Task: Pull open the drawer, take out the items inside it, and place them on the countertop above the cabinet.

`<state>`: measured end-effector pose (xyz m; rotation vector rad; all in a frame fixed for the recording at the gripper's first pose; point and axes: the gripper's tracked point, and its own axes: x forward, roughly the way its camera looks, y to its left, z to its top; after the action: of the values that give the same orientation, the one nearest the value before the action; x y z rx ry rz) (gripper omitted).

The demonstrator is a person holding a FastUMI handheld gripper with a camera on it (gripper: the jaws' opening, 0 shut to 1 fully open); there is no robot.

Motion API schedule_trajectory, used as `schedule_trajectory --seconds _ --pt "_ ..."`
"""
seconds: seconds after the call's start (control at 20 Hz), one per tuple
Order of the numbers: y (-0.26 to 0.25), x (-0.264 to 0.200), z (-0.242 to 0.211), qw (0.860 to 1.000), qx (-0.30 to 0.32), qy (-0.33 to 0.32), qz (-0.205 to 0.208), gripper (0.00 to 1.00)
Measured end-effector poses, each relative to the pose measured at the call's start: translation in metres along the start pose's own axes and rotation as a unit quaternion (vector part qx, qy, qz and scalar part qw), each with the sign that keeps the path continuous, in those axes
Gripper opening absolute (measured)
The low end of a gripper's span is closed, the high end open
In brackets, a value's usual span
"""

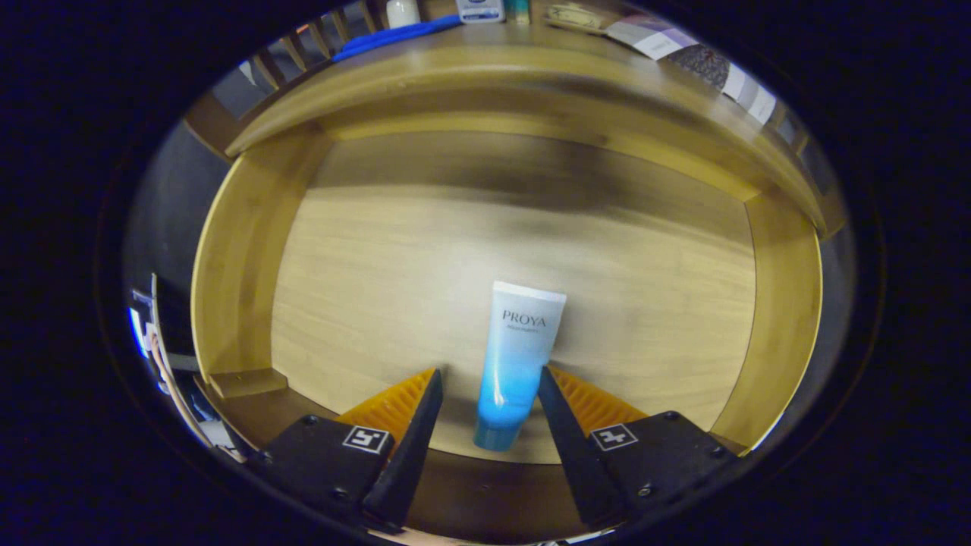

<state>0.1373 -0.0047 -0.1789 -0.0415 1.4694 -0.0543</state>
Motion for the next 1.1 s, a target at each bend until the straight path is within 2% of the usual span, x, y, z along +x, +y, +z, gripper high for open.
schedule_trajectory --seconds 0.3,0.4,0.45,0.55,0.8,1.1 --pt "-0.007 0.009 0.003 1.0 0.013 0.011 -0.016 0.82" --pt "-0.012 0.014 0.006 1.0 0.014 0.0 -0.026 0.77" --pt "-0.015 0.013 0.009 0.999 0.015 -0.006 -0.033 0.64" --pt "-0.015 0.01 0.009 0.999 0.015 -0.016 -0.035 0.54" --pt "-0.01 -0.01 0.018 0.998 0.004 -0.045 -0.033 0.49" --pt "-0.001 -0.074 0.034 0.995 -0.011 -0.098 -0.011 0.48"
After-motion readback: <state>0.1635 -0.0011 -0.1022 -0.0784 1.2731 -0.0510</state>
